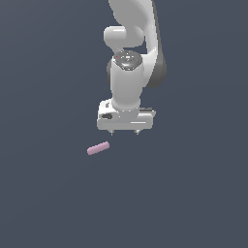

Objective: Pick up the object and move it to a goal position.

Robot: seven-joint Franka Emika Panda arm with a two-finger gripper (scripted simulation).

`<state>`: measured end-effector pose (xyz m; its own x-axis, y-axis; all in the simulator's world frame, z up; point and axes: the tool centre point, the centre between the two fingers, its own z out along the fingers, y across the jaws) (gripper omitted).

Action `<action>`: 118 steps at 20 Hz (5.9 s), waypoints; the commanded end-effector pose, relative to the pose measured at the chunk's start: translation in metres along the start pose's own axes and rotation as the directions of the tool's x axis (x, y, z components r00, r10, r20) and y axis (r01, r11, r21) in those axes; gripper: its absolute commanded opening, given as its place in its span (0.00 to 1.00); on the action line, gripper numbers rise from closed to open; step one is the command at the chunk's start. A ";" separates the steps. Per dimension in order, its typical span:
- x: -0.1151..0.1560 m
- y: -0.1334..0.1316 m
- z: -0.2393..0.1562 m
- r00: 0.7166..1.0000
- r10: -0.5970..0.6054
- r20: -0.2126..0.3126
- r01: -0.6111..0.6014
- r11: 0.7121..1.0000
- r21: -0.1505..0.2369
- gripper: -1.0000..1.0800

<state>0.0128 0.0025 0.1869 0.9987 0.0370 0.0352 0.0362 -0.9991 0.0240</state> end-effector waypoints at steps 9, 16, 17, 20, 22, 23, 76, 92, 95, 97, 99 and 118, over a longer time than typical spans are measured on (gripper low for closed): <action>0.009 0.025 -0.019 0.998 0.047 -0.047 -0.048 0.999 -0.020 0.96; 0.010 0.027 -0.019 0.997 0.054 -0.049 -0.055 0.998 -0.020 0.96; 0.010 0.028 -0.018 0.997 0.061 -0.049 -0.062 0.998 -0.019 0.96; 0.009 0.031 -0.014 0.994 0.095 -0.046 -0.095 0.995 -0.015 0.96; 0.009 0.034 -0.010 0.991 0.125 -0.044 -0.126 0.992 -0.011 0.96; 0.009 0.035 -0.008 0.989 0.143 -0.042 -0.144 0.990 -0.009 0.96; -0.034 0.131 0.167 0.374 0.927 0.036 -0.927 0.375 -0.024 0.96; -0.034 0.131 0.174 0.373 0.927 0.036 -0.927 0.374 -0.024 0.00; -0.032 0.132 0.172 0.373 0.927 0.036 -0.927 0.374 -0.024 0.00; -0.030 0.133 0.168 0.373 0.927 0.036 -0.927 0.374 -0.024 0.00; -0.026 0.135 0.162 0.373 0.927 0.036 -0.927 0.374 -0.024 0.00; 0.041 0.167 0.060 0.374 0.927 0.034 -0.927 0.375 -0.025 0.00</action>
<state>0.0576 -0.1629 0.1260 0.4076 -0.9131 0.0019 -0.9131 -0.4076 0.0000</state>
